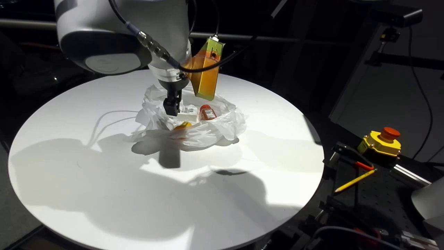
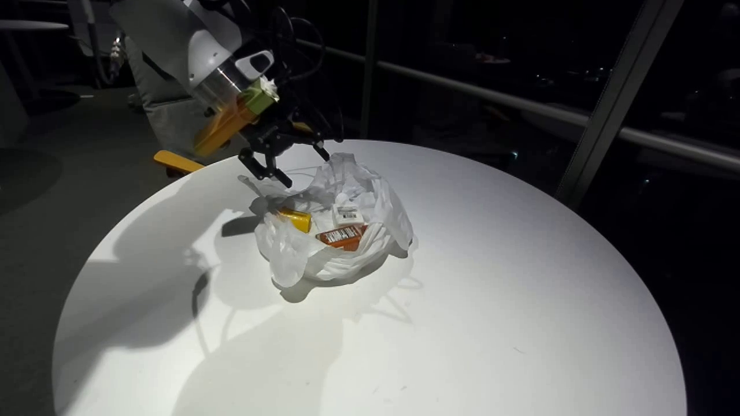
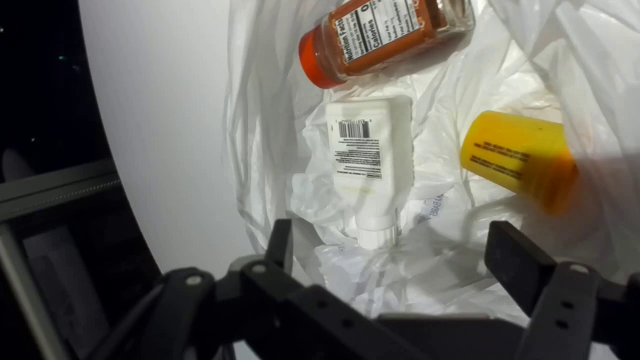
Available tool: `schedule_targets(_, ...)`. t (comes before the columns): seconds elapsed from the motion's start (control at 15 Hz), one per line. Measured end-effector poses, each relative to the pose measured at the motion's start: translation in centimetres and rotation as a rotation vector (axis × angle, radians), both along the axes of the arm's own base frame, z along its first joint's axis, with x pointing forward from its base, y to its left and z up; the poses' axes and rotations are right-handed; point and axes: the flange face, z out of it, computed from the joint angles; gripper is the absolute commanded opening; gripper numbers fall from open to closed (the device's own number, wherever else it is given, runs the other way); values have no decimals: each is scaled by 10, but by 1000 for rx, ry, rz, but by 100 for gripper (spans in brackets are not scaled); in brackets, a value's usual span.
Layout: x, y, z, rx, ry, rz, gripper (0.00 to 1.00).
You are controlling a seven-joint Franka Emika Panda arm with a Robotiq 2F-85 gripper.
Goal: Place the containers on the table inside the white plastic, pull up the plastic bag
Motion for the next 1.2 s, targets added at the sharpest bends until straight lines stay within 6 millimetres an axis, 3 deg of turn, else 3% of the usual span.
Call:
schedule_targets(0.2,-6,9,28,75,0,-40,100)
schedule_targets(0.47,-31,41,63,167,51,30,100)
schedule_targets(0.93,-34,34,59,162,62,27,100)
schedule_targets(1.2,-17,30,67,133,8,72,100)
